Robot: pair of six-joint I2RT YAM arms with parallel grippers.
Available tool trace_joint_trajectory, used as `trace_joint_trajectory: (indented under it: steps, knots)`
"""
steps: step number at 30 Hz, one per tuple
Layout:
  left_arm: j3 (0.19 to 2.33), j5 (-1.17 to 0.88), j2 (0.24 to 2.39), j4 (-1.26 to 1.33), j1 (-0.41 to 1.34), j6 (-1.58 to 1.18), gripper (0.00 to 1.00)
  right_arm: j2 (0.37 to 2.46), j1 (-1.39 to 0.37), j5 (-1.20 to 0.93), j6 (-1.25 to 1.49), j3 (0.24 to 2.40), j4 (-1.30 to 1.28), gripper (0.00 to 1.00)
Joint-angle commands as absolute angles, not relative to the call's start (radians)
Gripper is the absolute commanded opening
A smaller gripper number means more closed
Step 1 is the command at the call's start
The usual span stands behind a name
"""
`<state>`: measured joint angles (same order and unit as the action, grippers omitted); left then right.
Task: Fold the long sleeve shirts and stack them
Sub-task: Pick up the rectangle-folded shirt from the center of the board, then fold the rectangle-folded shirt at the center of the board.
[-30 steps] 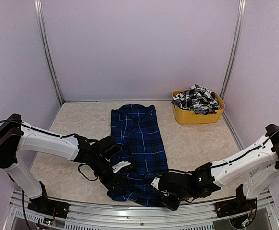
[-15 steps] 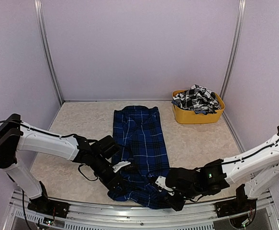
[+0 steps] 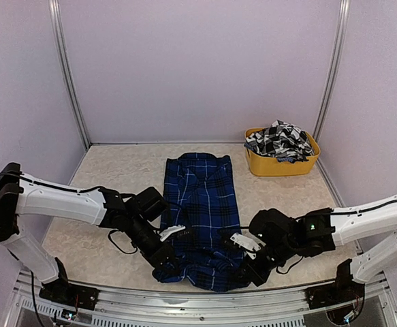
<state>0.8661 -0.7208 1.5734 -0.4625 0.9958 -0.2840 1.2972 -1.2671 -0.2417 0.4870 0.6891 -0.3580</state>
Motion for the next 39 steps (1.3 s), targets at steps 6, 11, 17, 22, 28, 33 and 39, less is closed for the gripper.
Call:
trace_joint_trajectory:
  steps: [6,11,17,22,28,33,39]
  knots:
    - [0.966,-0.851,1.585,-0.500,0.905,-0.234,0.00,1.316,-1.044,-0.491,0.372,0.795,-0.464,0.00]
    - [0.999,-0.905,1.623,-0.495,0.815,-0.218,0.00,1.422,-0.945,-0.516,0.276,0.912,-0.541,0.00]
    - [1.020,-0.960,1.691,-0.472,0.712,-0.214,0.00,1.568,-0.846,-0.551,0.164,1.063,-0.617,0.00]
    - [1.026,-0.991,1.736,-0.419,0.649,-0.242,0.00,1.697,-0.785,-0.574,0.094,1.196,-0.671,0.06]
    - [1.058,-1.017,1.819,-0.366,0.582,-0.281,0.00,1.832,-0.715,-0.619,0.044,1.326,-0.684,0.15]
    - [1.111,-1.014,1.882,-0.371,0.540,-0.299,0.00,1.908,-0.674,-0.607,0.032,1.401,-0.694,0.22]
    - [1.196,-0.995,1.958,-0.391,0.524,-0.311,0.03,1.951,-0.616,-0.575,0.062,1.452,-0.655,0.27]
